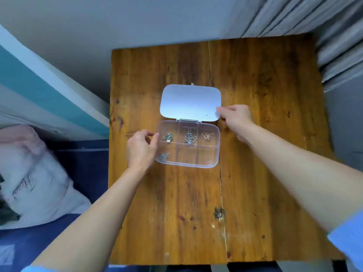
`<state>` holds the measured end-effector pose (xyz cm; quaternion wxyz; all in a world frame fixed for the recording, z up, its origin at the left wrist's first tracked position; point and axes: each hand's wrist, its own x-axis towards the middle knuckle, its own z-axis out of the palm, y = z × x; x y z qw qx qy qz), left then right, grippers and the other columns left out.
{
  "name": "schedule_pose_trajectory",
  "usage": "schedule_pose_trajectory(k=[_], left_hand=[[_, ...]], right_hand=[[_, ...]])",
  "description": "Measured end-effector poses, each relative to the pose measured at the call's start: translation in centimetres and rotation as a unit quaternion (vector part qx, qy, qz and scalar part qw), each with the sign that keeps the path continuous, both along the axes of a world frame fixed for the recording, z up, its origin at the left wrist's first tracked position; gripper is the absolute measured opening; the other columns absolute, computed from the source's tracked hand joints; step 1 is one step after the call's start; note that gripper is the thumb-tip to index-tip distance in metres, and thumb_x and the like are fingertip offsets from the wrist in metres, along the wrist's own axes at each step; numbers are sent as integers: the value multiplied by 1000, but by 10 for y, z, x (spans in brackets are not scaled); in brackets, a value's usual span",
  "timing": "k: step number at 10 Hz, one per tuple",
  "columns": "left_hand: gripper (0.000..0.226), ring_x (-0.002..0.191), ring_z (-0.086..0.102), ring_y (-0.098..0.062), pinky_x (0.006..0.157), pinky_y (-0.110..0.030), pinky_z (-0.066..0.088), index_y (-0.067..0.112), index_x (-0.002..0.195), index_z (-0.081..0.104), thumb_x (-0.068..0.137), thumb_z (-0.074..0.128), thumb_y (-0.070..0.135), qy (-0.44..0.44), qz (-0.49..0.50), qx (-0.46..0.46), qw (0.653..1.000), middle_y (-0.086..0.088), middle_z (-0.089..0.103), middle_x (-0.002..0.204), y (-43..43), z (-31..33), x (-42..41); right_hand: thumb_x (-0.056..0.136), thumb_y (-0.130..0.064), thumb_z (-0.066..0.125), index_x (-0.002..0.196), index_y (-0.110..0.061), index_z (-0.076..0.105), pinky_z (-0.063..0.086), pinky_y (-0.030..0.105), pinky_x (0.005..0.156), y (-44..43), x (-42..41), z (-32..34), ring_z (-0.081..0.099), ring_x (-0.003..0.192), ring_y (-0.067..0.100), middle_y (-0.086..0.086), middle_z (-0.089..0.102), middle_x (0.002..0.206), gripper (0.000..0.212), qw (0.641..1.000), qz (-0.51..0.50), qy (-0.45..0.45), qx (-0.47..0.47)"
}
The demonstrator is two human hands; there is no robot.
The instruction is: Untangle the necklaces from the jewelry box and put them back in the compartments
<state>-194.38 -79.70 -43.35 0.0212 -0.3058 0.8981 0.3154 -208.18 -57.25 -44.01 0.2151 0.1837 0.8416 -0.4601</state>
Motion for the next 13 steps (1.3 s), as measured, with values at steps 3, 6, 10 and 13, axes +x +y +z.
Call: schedule_pose_trajectory(k=[3, 6, 10, 13], left_hand=[[27, 78, 67, -23, 74, -35, 53, 10, 85, 76, 93, 61, 31, 37, 68, 145, 986, -3, 74, 78, 2, -14, 16], [35, 80, 72, -25, 73, -44, 61, 12, 81, 71, 98, 51, 36, -31, 132, 252, 958, -7, 75, 85, 1, -10, 15], [61, 139, 33, -32, 114, -50, 28, 15, 137, 45, 98, 22, 55, -132, -141, -34, 981, -13, 42, 146, 7, -11, 37], [85, 150, -8, -37, 117, -63, 9, 20, 153, 17, 87, 1, 71, -243, -162, -53, 955, -8, -1, 165, 8, -13, 37]], right_hand=[[82, -12, 72, 88, -16, 66, 54, 29, 59, -29, -14, 26, 66, 73, 19, 7, 69, 85, 10, 990, 63, 121, 33], [86, -7, 69, 118, -8, 68, 54, 32, 86, 13, 65, 39, 65, 111, 26, 8, 70, 119, 32, 935, 235, 233, 131], [92, -12, 57, 151, -15, 22, 56, 36, 82, 21, 104, 29, 46, 132, 26, 2, 14, 163, 68, 827, 445, 156, 306], [91, -32, 60, 145, -23, 37, 52, 39, 94, 11, 81, 66, 51, 125, 19, -1, 34, 155, 60, 874, 408, 137, 226]])
